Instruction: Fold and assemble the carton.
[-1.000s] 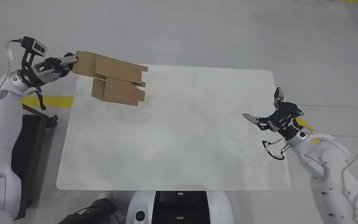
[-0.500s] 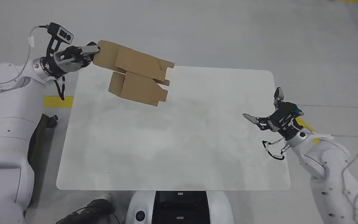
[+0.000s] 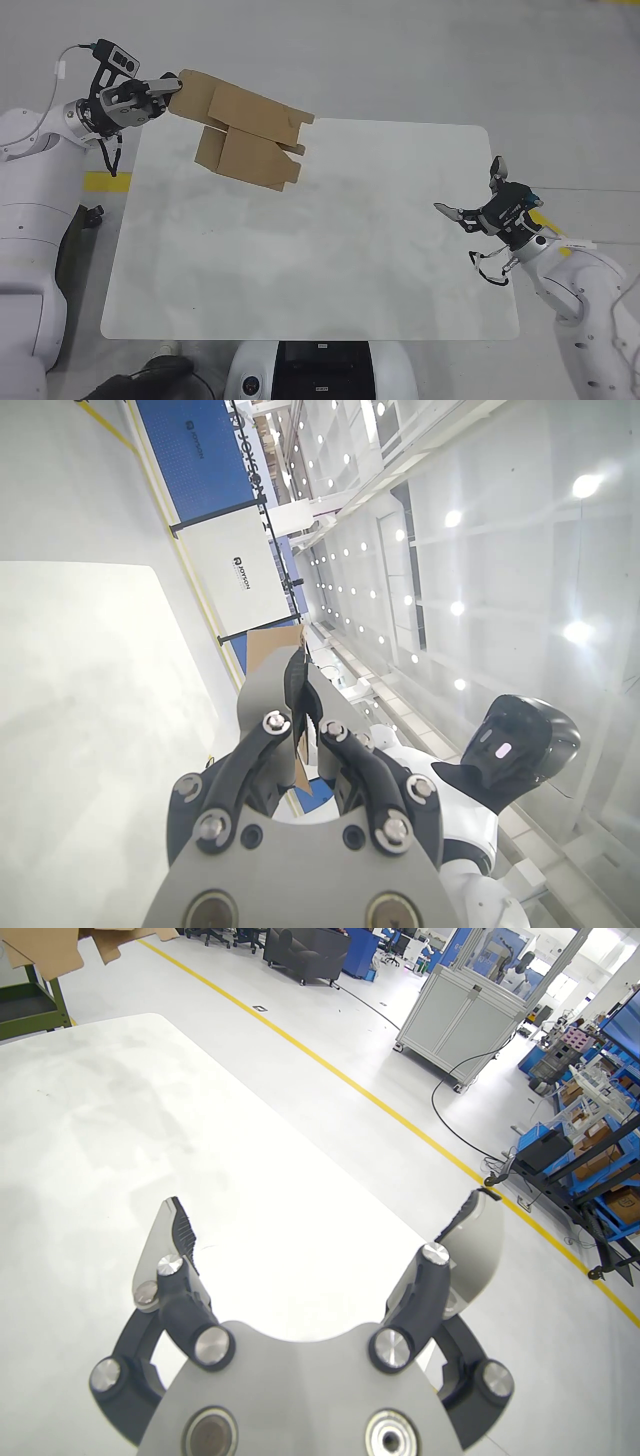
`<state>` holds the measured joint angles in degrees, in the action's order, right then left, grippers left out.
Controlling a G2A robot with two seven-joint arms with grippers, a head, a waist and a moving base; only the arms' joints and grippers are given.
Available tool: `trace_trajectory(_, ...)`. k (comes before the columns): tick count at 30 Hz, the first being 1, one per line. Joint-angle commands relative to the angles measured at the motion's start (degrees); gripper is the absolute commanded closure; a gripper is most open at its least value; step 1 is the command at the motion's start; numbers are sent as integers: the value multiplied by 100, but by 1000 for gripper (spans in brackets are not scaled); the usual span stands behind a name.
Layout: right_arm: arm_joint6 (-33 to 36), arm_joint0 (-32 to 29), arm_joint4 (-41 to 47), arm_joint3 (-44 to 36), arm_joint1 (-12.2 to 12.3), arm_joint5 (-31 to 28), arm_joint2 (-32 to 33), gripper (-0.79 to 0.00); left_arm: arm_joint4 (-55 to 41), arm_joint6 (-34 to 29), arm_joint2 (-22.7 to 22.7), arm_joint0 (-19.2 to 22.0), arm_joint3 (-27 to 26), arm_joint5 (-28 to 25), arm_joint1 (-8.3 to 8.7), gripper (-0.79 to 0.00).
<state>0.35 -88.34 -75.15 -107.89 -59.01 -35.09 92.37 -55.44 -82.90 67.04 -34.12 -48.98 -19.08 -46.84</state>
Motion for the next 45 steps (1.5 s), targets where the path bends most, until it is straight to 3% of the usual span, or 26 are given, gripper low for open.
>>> trace_trajectory(1,0,0,-1,0,0,0,0,-785,0,0,0,0,0,0,0,0)
trace_trajectory(33,0,0,-1,0,0,0,0,-785,0,0,0,0,0,0,0,0)
trace_trajectory(39,189,333,1664,355,-41,-520,-295,-785,0,0,0,0,0,0,0,0)
trace_trajectory(45,1437,904,3878,817,-55,-791,-824,-785,0,0,0,0,0,0,0,0)
